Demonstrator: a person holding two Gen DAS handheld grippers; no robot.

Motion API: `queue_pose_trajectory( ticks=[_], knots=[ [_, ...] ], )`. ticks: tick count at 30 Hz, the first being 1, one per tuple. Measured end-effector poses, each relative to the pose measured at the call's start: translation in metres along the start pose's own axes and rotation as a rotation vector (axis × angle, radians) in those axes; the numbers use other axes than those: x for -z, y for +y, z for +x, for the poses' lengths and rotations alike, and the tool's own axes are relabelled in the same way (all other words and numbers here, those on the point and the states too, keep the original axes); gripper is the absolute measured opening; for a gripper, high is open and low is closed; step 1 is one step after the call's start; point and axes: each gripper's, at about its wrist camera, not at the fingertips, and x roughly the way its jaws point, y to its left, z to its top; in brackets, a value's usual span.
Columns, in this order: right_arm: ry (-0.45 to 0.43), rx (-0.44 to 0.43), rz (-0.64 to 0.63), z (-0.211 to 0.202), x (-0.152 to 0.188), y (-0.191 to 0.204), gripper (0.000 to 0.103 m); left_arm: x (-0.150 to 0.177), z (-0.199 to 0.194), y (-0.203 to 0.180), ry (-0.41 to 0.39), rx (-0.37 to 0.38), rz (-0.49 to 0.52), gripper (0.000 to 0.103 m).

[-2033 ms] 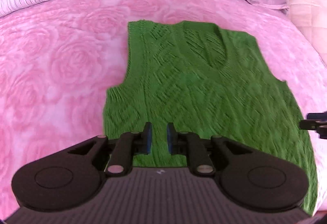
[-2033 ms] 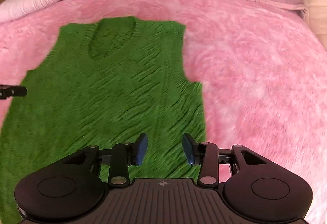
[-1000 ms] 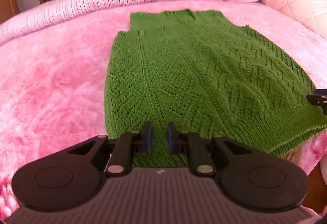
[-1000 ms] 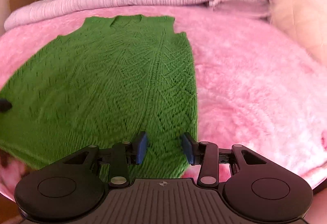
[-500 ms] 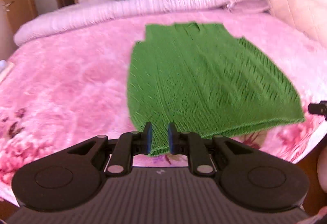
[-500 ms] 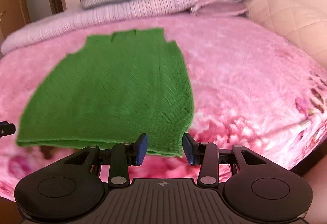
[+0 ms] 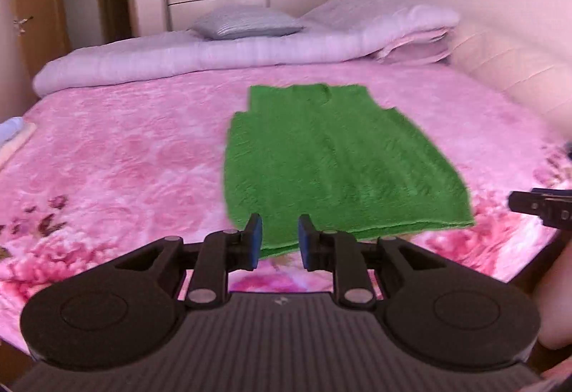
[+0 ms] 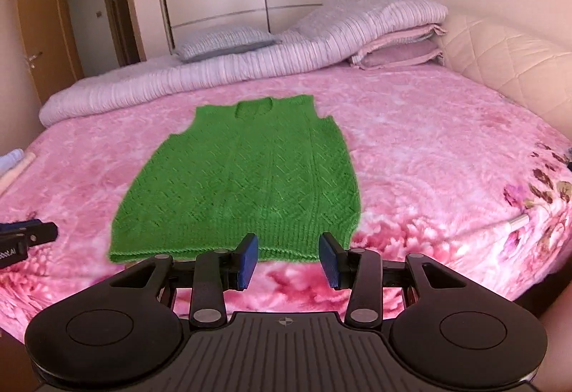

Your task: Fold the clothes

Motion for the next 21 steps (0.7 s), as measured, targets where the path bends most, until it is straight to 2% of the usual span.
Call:
queue_pose_trajectory(
  ticks=[2,4,10,16,21],
  knots=[
    [-0.026,-0.029,-0.009,-0.003,0.003,-0.002,0.042,0.007,0.004,0.002,-0.009,0.042,0.03,0.018],
    [-0.049,-0.057,-0.056,-0.002,0.008,-0.002,0.042,0.014,0.014,-0.002,-0.003,0.067,0.104,0.018],
    [-0.026,-0.024,-0.327,0.048,0.026,0.02,0.042,0.028,0.068,-0.035,-0.008,0.096,0.378,0.018],
    [0.015,0.007,-0.558,0.111,0.042,0.035,0.042,0.039,0.125,-0.058,0.027,0.084,0.599,0.02],
    [0.027,0.021,-0.713,0.149,0.054,0.037,0.042,0.055,0.154,-0.072,0.027,0.056,0.762,0.021]
  ],
)
